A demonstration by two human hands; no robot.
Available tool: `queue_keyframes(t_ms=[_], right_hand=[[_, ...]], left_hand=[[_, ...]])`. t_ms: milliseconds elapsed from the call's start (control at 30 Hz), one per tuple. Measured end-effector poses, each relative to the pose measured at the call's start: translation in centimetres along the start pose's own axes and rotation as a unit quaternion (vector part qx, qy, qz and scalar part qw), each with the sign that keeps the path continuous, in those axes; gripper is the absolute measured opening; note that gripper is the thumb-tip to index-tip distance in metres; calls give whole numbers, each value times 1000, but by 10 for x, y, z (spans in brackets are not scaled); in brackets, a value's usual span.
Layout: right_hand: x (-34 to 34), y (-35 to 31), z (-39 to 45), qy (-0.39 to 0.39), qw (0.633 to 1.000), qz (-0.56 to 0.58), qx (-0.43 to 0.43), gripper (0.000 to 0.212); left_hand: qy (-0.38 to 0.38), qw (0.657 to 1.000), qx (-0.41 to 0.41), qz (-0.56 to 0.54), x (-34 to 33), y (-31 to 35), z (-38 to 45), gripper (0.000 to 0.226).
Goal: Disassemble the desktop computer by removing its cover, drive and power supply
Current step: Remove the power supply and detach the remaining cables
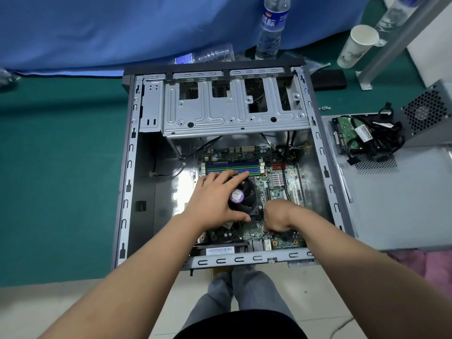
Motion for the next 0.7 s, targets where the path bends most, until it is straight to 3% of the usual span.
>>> queue_keyframes(t_ms=[167, 267, 367, 433, 633, 700], right_hand=[[1, 1, 1, 2, 1000, 18, 4, 21], [3, 3, 0, 9, 1000, 3, 2, 7], [3, 2, -1, 13, 1000, -11, -5, 16], [3, 0, -2, 11, 1000, -7, 1, 8], [4, 3, -6, 9, 1000, 7, 1, 17], [4, 2, -8, 9, 1000, 6, 2, 11]], left_hand=[[-3, 1000, 3, -6, -1, -1, 1, 101], [-7, 1000, 5, -5, -2, -2, 0, 101], [-9, 1000, 6, -6, -2, -2, 0, 101], [-9, 1000, 6, -9, -2, -2, 0, 101], [-6, 1000, 3, -13, -3, -2, 1, 100], [-5, 1000, 3, -14, -2, -2, 1, 100]])
Point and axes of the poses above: each hand's wrist, its own z-axis towards the middle knuckle, its own x-axis out of the back of the hand, y = z × x, the point moved 10 cm from there along z, towards the middle knuckle, and after that the axes turned 1 degree about -x, right-handed, at the moved point
